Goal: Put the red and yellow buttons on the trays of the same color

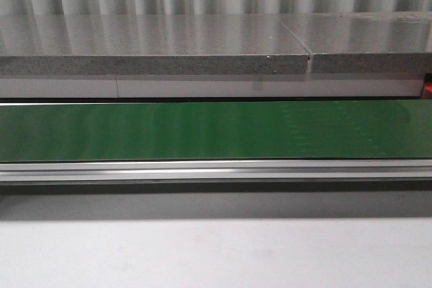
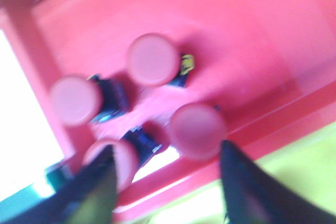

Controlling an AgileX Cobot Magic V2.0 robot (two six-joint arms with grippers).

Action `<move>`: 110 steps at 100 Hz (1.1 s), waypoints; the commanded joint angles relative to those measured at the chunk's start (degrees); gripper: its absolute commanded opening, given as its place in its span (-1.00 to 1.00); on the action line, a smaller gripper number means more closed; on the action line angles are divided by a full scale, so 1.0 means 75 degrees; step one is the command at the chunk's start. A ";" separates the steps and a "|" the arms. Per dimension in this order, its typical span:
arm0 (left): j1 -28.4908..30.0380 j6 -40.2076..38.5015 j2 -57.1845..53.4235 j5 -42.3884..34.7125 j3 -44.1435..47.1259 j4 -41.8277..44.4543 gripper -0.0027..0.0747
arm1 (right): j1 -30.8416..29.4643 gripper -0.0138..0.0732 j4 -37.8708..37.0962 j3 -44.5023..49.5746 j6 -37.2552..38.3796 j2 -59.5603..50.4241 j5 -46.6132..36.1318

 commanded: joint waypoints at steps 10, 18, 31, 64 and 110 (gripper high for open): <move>-0.0060 -0.0010 0.0032 -0.0579 -0.0197 -0.0142 -0.98 | 0.0401 -0.55 0.0090 0.0051 -0.0281 -0.0963 0.0037; -0.0060 -0.0010 0.0032 -0.0579 -0.0197 -0.0142 -0.98 | 0.0645 -0.82 0.0079 0.0278 -0.0315 -0.1229 -0.0002; -0.0060 -0.0010 0.0032 -0.0579 -0.0197 -0.0142 -0.98 | 0.1143 -0.84 0.0079 0.0691 -0.0324 -0.1688 -0.0115; -0.0060 -0.0010 0.0032 -0.0579 -0.0197 -0.0142 -0.98 | 0.2560 -0.84 -0.0023 0.1746 -0.0332 -0.2690 -0.0804; -0.0060 -0.0010 0.0032 -0.0579 -0.0197 -0.0142 -0.98 | 0.3812 -0.84 -0.0032 0.3584 -0.0531 -0.4620 -0.2215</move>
